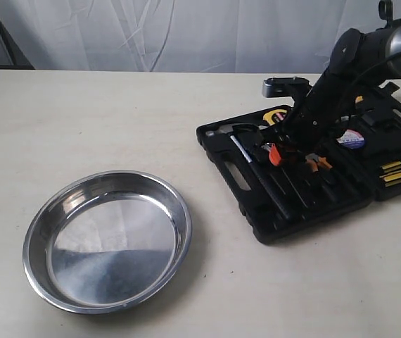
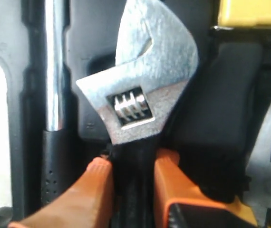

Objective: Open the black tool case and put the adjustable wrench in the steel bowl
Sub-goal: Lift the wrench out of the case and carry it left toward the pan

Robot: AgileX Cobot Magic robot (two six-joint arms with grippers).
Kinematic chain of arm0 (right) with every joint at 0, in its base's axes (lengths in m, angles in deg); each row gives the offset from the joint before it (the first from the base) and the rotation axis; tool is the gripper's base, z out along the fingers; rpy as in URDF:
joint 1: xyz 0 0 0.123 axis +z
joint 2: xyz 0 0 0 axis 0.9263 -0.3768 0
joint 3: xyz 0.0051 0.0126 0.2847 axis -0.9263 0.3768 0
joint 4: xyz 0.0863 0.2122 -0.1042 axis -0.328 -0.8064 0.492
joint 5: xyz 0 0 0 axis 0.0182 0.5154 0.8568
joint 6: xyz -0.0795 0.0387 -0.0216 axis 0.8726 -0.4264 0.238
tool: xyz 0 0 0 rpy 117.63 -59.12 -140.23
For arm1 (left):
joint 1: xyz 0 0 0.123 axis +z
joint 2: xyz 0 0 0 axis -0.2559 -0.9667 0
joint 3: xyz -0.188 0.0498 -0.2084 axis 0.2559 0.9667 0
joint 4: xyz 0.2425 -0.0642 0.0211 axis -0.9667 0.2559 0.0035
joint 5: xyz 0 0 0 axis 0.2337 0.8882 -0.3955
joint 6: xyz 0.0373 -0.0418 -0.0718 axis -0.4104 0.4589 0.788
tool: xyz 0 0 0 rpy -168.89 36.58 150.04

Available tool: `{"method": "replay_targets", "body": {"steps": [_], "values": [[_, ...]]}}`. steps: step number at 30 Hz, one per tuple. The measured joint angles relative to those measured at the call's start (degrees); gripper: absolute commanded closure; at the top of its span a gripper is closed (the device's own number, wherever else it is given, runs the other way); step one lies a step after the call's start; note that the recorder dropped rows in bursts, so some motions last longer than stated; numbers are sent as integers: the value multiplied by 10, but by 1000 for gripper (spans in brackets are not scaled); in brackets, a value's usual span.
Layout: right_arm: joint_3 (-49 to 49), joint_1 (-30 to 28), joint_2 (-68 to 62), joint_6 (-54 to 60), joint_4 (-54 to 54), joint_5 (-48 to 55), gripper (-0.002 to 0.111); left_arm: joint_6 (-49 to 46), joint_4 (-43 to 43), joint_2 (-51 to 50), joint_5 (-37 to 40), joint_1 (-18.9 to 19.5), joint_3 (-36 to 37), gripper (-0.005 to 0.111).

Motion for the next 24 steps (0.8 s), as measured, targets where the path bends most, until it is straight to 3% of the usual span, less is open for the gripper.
{"method": "replay_targets", "body": {"steps": [18,24], "values": [[2,1,42,-1,-8,22,109,0,0,0,0,0,0,106],[2,26,80,18,-52,29,109,0,0,0,0,0,0,106]]}}
